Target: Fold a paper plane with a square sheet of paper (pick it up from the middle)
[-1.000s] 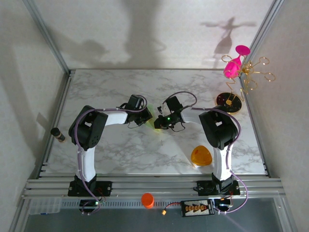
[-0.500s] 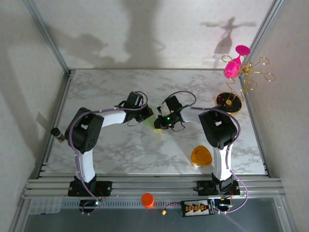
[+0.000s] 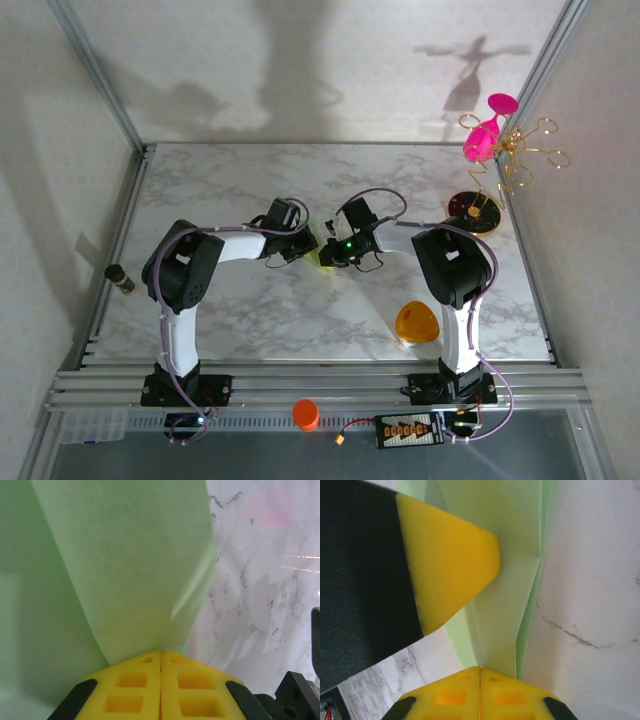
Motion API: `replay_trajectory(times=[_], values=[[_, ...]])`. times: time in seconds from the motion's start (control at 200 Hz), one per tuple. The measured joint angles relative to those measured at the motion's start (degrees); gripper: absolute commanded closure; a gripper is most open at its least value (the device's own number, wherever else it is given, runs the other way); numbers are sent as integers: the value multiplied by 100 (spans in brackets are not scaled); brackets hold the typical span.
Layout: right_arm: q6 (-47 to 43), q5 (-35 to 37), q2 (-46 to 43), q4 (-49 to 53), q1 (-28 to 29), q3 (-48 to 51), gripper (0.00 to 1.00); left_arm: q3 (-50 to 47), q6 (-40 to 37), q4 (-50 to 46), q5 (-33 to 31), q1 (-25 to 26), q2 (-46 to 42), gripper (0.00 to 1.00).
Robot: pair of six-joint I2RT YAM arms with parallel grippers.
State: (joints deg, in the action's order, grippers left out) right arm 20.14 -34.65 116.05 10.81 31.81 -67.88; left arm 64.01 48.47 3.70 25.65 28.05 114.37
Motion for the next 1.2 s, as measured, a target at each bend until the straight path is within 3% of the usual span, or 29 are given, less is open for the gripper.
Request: replay_trajectory(times=[0.921, 1.202], values=[[-439, 61, -669, 205, -24, 748, 89, 385, 341, -540, -181, 26, 140, 95], [-256, 111, -1010, -238, -55, 411, 92, 404, 275, -533, -190, 26, 157, 96]])
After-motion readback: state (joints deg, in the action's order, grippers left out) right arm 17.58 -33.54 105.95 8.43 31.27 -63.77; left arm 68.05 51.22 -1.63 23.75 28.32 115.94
